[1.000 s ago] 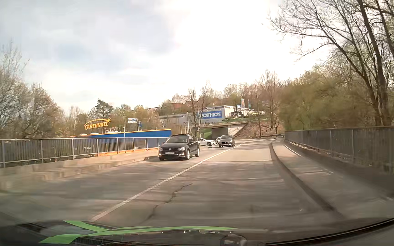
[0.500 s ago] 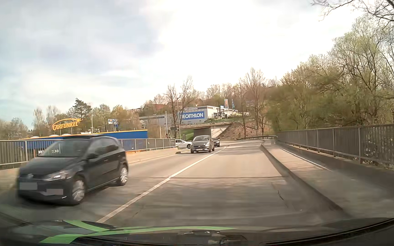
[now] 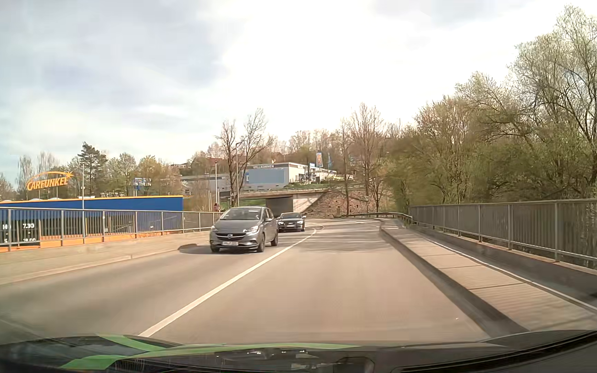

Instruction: Follow the waypoints while adhering to traffic rules and regulations

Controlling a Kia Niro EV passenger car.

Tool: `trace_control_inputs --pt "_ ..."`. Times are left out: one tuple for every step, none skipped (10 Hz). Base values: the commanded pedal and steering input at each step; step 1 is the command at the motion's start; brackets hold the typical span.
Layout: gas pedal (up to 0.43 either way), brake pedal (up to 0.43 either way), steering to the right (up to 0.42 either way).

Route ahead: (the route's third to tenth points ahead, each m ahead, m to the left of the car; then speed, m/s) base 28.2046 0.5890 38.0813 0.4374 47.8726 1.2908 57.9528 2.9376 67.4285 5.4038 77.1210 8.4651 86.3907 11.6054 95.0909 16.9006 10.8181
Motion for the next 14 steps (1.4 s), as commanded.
trace_control_inputs --pt "0.059 0.000 0.035" --pt "0.067 0.000 0.032" --pt "0.098 0.000 0.029" --pt "0.098 0.000 0.026" --pt "0.098 0.000 0.022" --pt "0.098 0.000 0.020" --pt "0.098 0.000 0.018" --pt "0.098 0.000 0.014" --pt "0.087 0.000 0.012" --pt "0.028 0.000 0.012" --pt "0.008 0.000 0.012" --pt "0.008 0.000 0.011" --pt "0.020 0.000 0.009" --pt "0.039 0.000 0.005"
